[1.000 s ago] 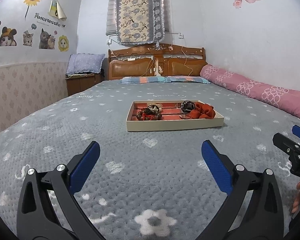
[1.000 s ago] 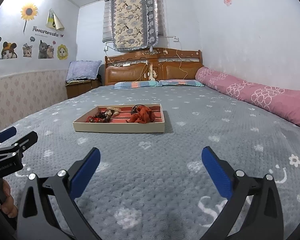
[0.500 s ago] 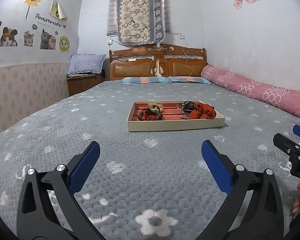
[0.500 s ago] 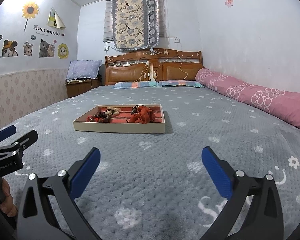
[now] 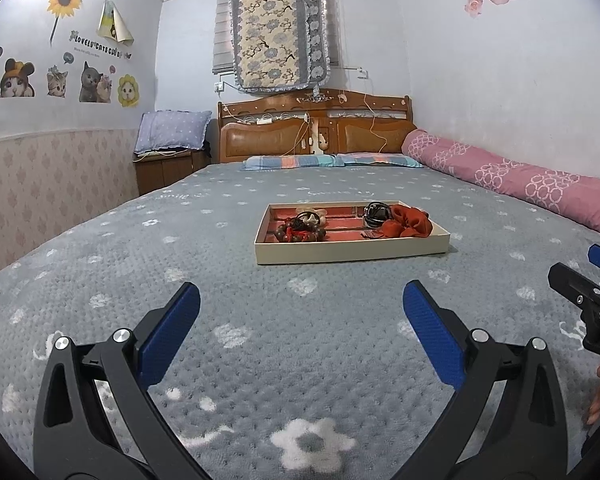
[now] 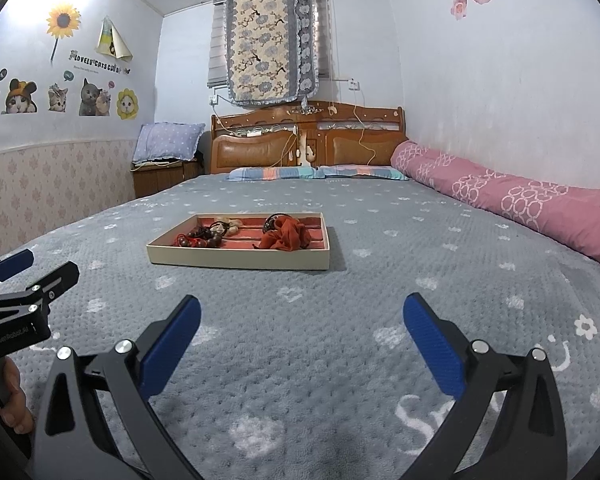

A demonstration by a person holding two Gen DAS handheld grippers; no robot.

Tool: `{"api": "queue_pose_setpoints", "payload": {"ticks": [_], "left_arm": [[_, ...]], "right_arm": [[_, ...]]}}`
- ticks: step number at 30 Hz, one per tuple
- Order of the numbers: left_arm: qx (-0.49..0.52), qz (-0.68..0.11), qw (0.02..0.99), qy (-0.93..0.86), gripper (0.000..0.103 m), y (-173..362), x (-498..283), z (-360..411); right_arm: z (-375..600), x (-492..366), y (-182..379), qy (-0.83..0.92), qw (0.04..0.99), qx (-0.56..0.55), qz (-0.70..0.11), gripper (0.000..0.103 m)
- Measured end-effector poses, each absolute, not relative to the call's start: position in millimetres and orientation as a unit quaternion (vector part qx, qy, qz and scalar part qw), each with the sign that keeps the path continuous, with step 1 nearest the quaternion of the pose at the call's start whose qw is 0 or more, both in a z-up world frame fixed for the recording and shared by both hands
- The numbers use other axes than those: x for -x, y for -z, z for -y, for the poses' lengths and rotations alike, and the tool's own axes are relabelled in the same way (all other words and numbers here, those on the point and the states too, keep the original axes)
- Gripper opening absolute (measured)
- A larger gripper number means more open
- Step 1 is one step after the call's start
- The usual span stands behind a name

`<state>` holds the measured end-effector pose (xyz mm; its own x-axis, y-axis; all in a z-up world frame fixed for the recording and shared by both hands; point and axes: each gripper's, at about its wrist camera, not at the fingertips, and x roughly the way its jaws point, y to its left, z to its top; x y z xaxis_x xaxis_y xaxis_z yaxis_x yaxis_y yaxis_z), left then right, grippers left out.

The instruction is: Organize jewelry

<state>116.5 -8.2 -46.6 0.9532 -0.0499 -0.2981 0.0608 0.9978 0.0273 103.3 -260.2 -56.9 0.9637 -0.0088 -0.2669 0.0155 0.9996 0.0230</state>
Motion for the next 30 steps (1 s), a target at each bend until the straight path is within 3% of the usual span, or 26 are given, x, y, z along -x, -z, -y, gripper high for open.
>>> {"api": "queue_pose_setpoints", "payload": {"ticks": [30], "left_arm": [[-0.019, -0.151, 0.988, 0.028, 0.098, 46.5, -116.6, 8.9]], "right_arm": [[261.5, -101.3, 54.5, 0.007, 0.991, -0.013, -0.13, 0.099]]}}
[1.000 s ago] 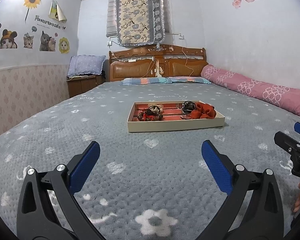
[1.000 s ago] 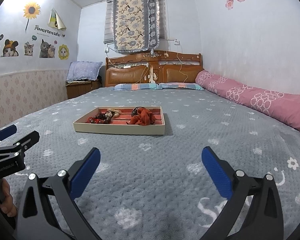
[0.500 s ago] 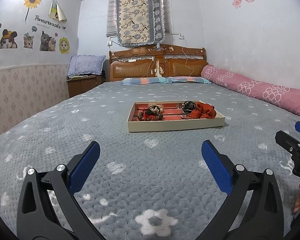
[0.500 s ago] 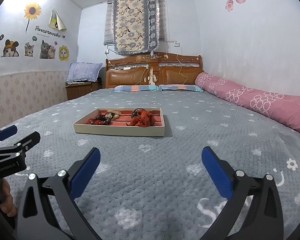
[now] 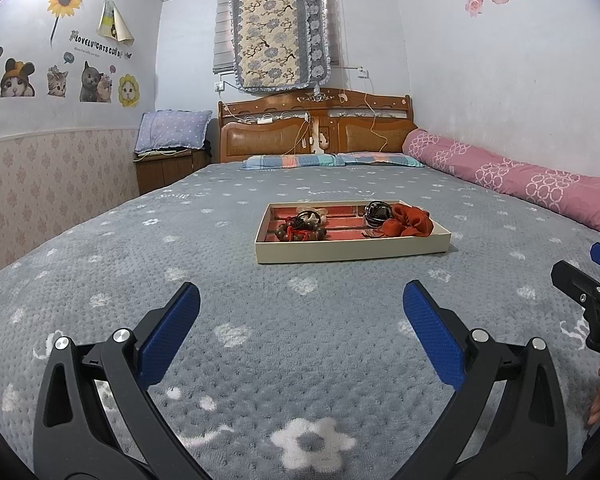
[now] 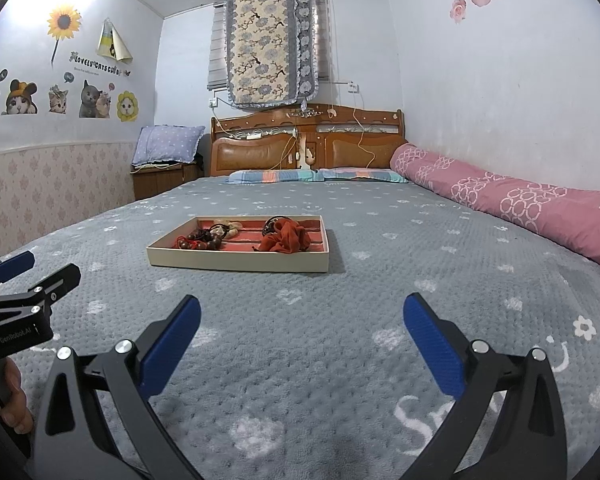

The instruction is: Organize jewelry

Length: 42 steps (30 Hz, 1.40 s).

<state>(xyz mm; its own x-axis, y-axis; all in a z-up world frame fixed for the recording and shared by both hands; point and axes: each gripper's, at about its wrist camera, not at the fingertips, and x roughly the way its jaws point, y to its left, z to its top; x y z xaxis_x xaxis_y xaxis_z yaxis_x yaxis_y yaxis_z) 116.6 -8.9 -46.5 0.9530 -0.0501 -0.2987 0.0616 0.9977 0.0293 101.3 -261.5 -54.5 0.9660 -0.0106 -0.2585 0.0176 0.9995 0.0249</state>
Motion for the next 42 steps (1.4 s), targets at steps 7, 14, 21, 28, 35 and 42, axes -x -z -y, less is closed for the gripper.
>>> {"api": "queue_pose_setpoints", "payload": {"ticks": [7, 14, 21, 28, 35, 42], "left_arm": [[-0.021, -0.149, 0.988, 0.028, 0.098, 47.6, -115.6, 8.3], [-0.022, -0.149, 0.988, 0.028, 0.098, 47.4, -115.4, 8.5], [-0.024, -0.151, 0.988, 0.028, 0.098, 48.0, -116.1, 10.5], [-0.016, -0.158, 0.987, 0.026, 0.098, 48.4, -117.9, 7.3], [-0.016, -0.158, 0.987, 0.026, 0.098, 48.5, -118.2, 7.4], [-0.016, -0.157, 0.987, 0.023, 0.098, 48.8, -118.4, 7.4]], "right_arm": [[262.0, -101.0, 54.4, 0.007, 0.991, -0.013, -0.131, 0.099], [262.2, -100.9, 54.2, 0.007, 0.991, -0.013, -0.131, 0.099], [261.3, -101.7, 54.9, 0.007, 0.991, -0.013, -0.133, 0.099], [261.2, -101.8, 54.8, 0.007, 0.991, -0.013, -0.133, 0.099], [260.5, -103.9, 55.9, 0.008, 0.991, -0.011, -0.135, 0.099], [260.4, -104.0, 56.2, 0.009, 0.991, -0.01, -0.135, 0.099]]}}
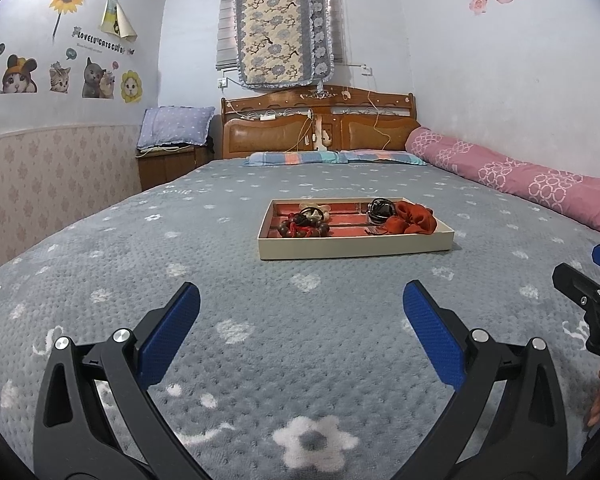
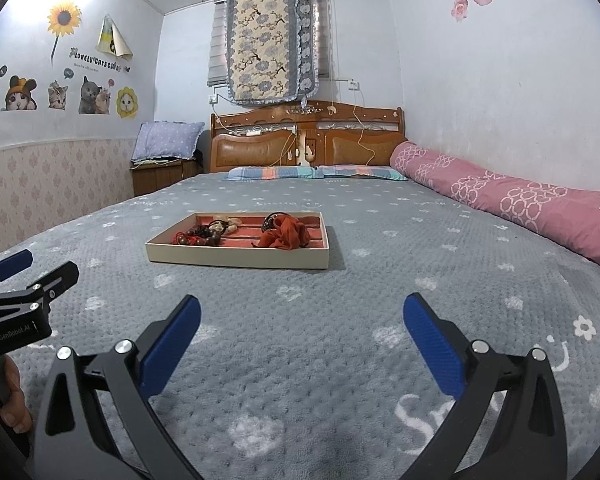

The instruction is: Organize jewelry

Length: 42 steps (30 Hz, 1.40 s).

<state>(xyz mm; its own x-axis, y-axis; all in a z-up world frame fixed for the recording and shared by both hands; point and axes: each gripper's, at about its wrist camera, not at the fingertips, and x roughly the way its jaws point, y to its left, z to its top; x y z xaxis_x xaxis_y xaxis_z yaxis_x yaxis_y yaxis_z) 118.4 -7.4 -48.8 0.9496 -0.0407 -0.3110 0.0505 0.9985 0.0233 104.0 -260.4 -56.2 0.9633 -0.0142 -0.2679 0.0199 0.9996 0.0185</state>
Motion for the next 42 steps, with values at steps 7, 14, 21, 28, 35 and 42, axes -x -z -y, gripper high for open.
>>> {"api": "queue_pose_setpoints", "payload": {"ticks": [7, 14, 21, 28, 35, 42], "left_arm": [[-0.017, -0.154, 0.988, 0.024, 0.098, 48.9, -118.2, 7.1], [-0.016, -0.155, 0.988, 0.023, 0.098, 49.3, -118.2, 6.9], [-0.017, -0.154, 0.988, 0.024, 0.098, 49.8, -118.5, 7.0], [-0.008, -0.157, 0.987, 0.024, 0.098, 50.4, -118.0, 6.0], [0.0, -0.165, 0.986, 0.025, 0.098, 51.8, -120.2, 4.1], [0.002, -0.168, 0.985, 0.026, 0.098, 52.5, -120.6, 4.8]], "right_arm": [[260.3, -105.7, 58.0, 0.009, 0.991, -0.01, -0.135, 0.099], [263.3, -106.7, 60.0, 0.01, 0.99, -0.013, -0.137, 0.099], [262.3, -105.8, 60.4, 0.01, 0.991, -0.007, -0.135, 0.099], [261.6, -106.6, 61.0, 0.011, 0.99, -0.006, -0.139, 0.099], [257.0, -106.6, 61.3, 0.014, 0.99, 0.001, -0.143, 0.099], [254.0, -107.5, 61.8, 0.014, 0.989, 0.007, -0.146, 0.099]]}}
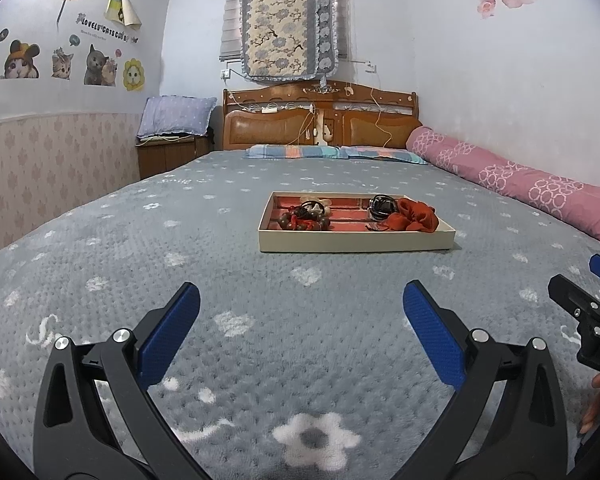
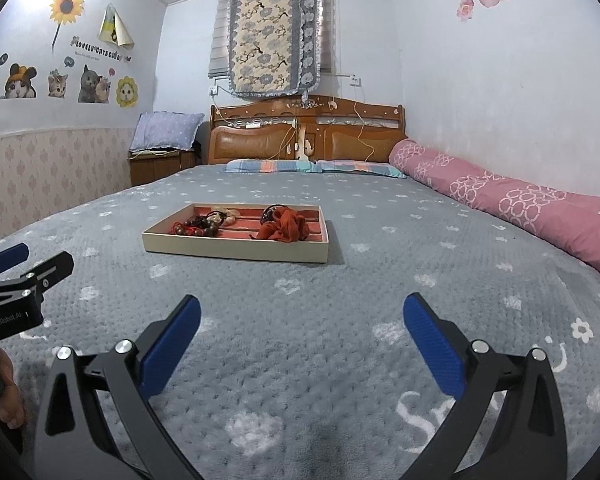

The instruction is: Organize jewelry

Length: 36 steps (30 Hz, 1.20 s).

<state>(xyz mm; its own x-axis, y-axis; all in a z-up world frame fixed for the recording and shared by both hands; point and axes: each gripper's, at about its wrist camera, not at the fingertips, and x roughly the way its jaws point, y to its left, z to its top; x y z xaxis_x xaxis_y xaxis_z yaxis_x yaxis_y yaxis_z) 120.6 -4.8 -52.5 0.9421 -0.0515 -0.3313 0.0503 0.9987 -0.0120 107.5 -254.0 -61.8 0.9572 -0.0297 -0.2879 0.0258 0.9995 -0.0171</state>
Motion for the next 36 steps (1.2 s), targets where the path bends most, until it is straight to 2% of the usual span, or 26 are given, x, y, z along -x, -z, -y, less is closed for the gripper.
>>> {"api": "queue_pose_setpoints", "payload": {"ticks": [36], "left_arm": [[0.008, -0.177, 0.984, 0.024, 0.098, 52.1, -124.6, 2.9]], "right_arm": [[255.1, -103.6, 59.4, 0.012, 0.99, 0.002, -0.142, 0.099]]}}
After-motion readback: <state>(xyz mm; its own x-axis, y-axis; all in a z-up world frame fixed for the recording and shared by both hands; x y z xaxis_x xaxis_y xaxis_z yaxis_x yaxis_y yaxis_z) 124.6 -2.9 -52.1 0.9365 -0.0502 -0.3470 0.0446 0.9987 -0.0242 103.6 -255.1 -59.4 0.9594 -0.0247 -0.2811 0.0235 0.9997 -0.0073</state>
